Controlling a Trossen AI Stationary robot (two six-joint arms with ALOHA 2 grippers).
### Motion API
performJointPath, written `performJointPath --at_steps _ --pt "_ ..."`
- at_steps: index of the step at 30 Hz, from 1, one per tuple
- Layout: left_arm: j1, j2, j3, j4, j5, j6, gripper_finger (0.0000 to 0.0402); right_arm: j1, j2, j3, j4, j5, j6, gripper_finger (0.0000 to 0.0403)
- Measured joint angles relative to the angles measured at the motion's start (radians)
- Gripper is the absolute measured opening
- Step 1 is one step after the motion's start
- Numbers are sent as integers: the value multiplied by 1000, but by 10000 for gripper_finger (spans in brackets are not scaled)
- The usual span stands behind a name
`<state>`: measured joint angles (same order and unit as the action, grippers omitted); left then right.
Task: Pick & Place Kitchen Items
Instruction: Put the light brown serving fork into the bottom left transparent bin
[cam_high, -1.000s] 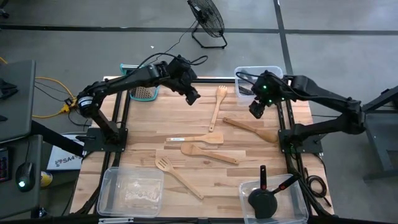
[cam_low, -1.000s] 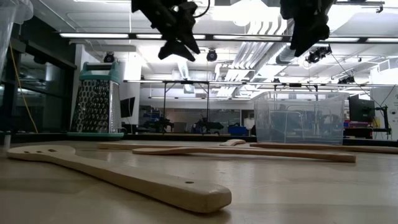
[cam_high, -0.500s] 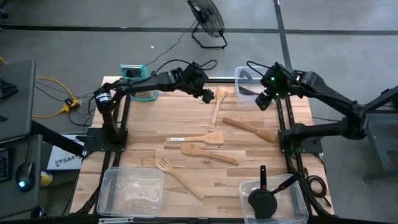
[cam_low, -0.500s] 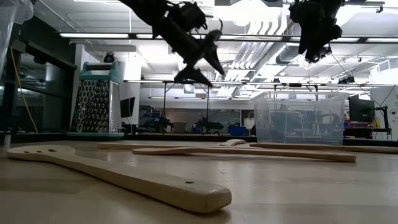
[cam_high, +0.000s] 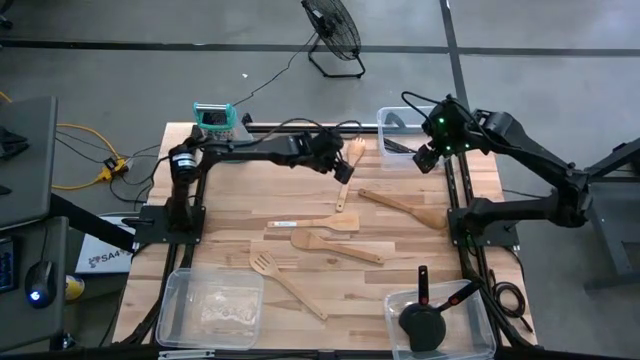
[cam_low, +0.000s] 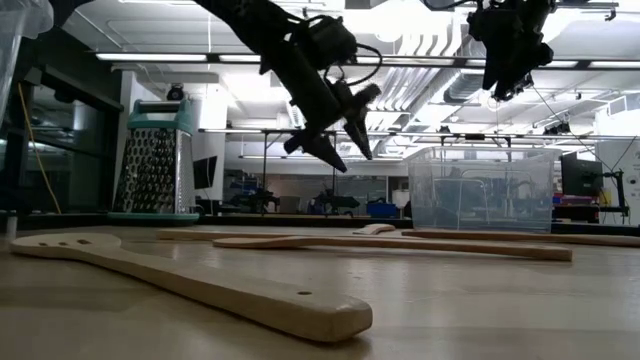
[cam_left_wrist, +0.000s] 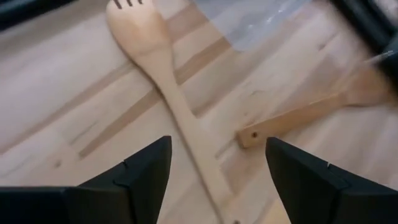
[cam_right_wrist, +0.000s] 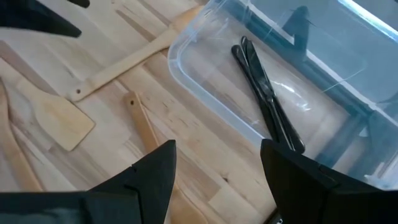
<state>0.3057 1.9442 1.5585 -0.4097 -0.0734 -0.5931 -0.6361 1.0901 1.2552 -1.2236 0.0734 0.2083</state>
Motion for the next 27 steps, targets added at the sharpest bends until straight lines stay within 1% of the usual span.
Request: performJointPath --at_steps 5,9,14,17,19,21,23,27 --pt "-59 51 0 11 -143 93 258 -9 0 0 0 2 -3 226" --pt "-102 94 0 31 -202 115 258 -8 0 0 0 1 -3 226" --pt "-138 132 0 95 -274 128 258 -8 0 0 2 2 -1 226" --pt "-145 156 0 165 -291 226 257 -8 0 0 2 2 0 226" --pt "-144 168 0 231 -245 327 250 -8 0 0 2 2 0 226" --pt "-142 182 1 257 -184 400 230 -8 0 0 2 2 0 226" --pt "-142 195 1 248 -164 437 196 -8 0 0 2 2 0 226" --pt "-141 202 1 212 -165 484 99 -8 0 0 2 2 0 226"
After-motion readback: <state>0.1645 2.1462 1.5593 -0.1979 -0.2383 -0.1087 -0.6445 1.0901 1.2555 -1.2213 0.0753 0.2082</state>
